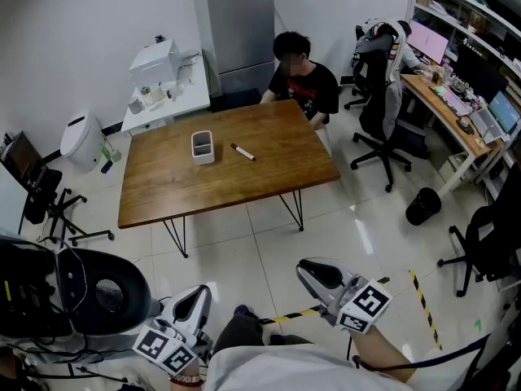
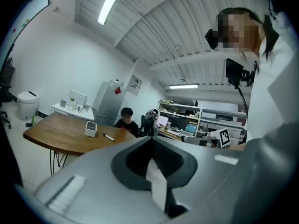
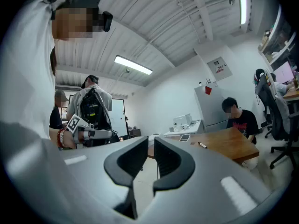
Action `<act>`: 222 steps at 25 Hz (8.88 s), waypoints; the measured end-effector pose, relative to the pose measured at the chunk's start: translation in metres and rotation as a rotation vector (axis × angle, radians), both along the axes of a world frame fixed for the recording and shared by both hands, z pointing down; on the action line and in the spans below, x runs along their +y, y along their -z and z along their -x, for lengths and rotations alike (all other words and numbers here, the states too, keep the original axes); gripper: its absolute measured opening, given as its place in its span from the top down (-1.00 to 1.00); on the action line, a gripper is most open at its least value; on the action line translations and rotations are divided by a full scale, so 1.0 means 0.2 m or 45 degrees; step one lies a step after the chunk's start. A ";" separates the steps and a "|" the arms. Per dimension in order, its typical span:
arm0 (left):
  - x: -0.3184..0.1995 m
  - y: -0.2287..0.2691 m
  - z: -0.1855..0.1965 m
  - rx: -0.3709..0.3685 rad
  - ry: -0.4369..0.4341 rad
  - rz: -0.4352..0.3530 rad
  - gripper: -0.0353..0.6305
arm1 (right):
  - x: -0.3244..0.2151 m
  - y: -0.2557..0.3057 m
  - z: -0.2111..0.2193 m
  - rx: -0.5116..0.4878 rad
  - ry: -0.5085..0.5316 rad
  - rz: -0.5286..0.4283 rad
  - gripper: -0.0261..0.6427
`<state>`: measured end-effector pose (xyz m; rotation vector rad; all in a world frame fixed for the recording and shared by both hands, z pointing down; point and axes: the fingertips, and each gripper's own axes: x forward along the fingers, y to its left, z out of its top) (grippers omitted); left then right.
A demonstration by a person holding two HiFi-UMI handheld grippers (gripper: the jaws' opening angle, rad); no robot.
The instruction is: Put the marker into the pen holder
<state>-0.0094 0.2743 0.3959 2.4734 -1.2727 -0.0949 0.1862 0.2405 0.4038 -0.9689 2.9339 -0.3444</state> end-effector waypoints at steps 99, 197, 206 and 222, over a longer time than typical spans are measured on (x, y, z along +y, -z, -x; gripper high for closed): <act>-2.75 -0.29 1.11 0.201 0.106 0.039 0.92 | -2.88 -1.53 0.70 0.848 -0.043 0.531 0.72; -1.06 -0.01 0.95 0.124 0.066 -0.174 0.92 | -1.06 -0.02 0.84 0.263 -0.161 -0.156 0.84; -0.91 0.10 0.78 0.087 0.080 -0.200 0.92 | -0.96 0.10 0.75 0.201 -0.116 -0.201 0.79; -0.81 0.15 0.39 0.096 0.004 -0.178 0.92 | -0.77 0.19 0.55 0.167 -0.074 -0.231 0.74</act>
